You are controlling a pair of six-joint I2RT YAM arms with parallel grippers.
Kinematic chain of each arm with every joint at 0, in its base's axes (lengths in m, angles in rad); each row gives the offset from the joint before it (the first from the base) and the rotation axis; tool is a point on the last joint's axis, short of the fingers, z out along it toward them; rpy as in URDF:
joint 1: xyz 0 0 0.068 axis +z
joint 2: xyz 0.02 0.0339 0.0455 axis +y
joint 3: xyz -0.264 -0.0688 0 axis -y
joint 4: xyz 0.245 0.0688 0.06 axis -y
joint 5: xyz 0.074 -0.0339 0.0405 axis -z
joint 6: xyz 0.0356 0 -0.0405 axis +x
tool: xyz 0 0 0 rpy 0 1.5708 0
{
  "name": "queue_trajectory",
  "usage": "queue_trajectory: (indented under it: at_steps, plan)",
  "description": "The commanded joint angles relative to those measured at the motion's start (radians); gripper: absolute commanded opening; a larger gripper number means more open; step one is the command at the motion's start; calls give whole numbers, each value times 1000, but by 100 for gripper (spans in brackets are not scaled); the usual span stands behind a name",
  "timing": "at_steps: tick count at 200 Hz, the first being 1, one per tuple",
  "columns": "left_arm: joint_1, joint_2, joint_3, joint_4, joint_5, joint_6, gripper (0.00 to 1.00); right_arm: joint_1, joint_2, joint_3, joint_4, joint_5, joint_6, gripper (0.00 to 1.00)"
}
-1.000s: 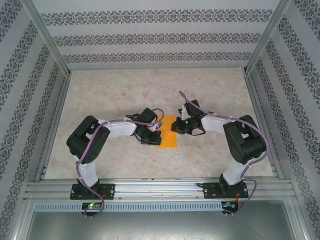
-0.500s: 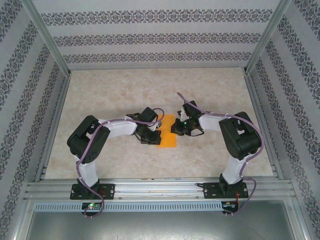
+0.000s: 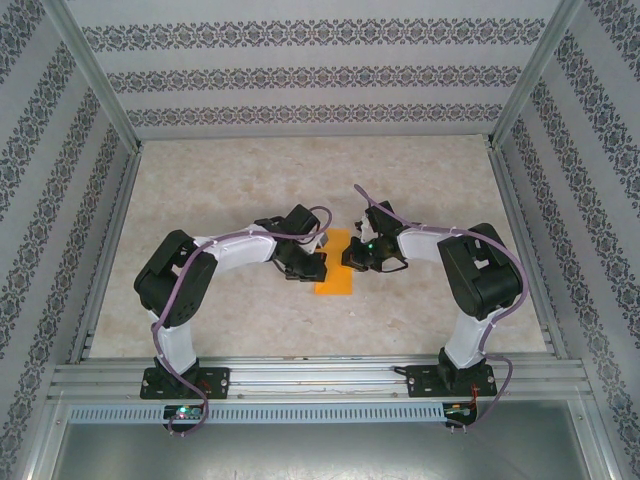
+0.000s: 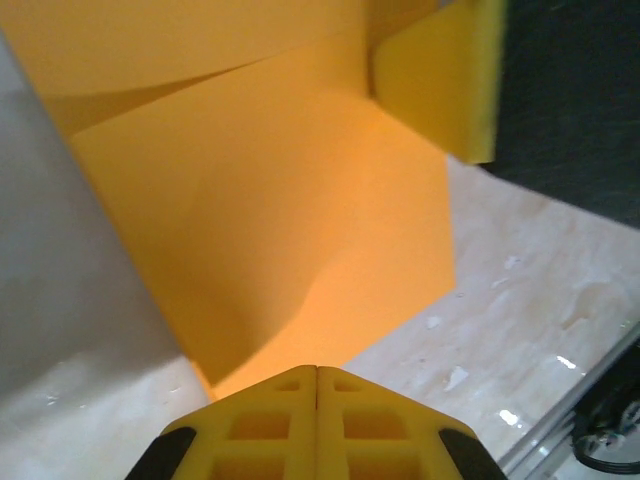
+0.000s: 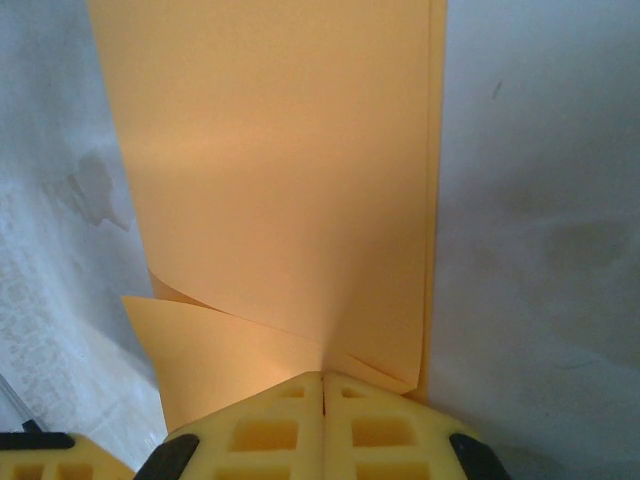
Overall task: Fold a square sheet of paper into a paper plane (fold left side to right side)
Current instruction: Fold the triangle a second time at the center of the table.
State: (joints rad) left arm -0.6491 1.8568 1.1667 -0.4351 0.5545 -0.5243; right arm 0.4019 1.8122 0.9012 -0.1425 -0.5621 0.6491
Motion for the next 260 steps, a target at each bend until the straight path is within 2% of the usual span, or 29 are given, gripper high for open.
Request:
queue_trajectory:
  at_steps: [1, 88, 154, 260]
  plan:
    - [-20, 22, 45, -15, 40, 12, 0, 5, 54, -16, -76, 88, 4, 0]
    - [-26, 137, 128, -4, 33, 32, 0, 6, 68, -21, -82, 93, 7, 0]
    - [-26, 143, 92, -9, -19, 34, 0, 6, 83, -12, -101, 112, -2, 0]
    - [-26, 131, 4, 43, -16, 11, 0, 0, 115, 2, -143, 143, -32, 0]
